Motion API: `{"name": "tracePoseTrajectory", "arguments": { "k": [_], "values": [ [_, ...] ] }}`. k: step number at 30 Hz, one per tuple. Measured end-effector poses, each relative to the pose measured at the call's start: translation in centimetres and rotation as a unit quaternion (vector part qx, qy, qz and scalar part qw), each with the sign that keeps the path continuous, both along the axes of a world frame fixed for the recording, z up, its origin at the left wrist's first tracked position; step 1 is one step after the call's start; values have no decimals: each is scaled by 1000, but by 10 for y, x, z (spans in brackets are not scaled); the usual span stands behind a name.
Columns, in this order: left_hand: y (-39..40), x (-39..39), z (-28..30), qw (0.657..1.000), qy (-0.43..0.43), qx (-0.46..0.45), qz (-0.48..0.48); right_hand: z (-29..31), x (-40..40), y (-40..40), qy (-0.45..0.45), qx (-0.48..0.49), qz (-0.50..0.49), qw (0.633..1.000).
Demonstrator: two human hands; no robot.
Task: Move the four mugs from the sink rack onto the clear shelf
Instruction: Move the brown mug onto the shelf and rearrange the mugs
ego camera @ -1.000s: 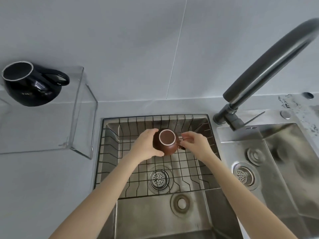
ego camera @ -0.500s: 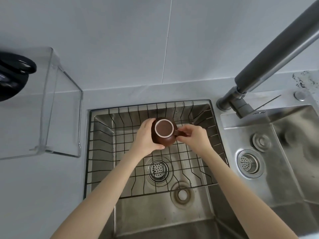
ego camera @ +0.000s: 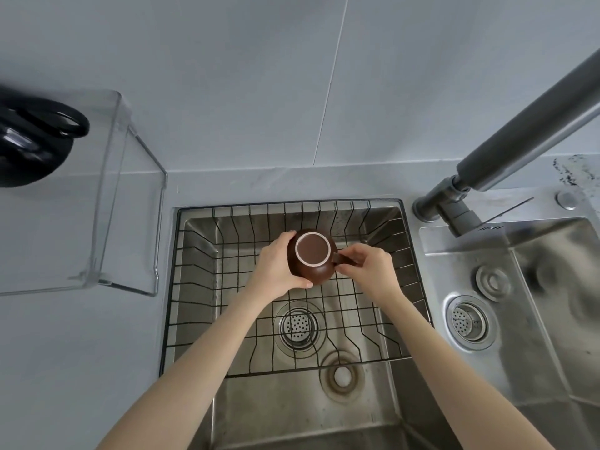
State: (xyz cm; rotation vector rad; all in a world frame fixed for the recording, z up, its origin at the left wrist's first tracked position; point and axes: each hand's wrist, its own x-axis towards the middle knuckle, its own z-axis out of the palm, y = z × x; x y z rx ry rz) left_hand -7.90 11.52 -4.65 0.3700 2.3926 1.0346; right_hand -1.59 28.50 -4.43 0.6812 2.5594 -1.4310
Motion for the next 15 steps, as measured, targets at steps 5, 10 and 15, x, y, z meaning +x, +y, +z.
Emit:
{"name": "tracePoseTrajectory", "arguments": {
  "k": [5, 10, 15],
  "values": [
    [-10, 6, 22, 999, 17, 40, 30, 25, -1, 0, 20, -5, 17, 1000],
    [-27, 7, 66, 993, 67, 84, 55, 73, -7, -9, 75, 4, 40, 996],
    [-50, 8, 116, 984, 119, 115, 69, 132, -13, -29, 149, 6, 76, 986]
  ]
}}
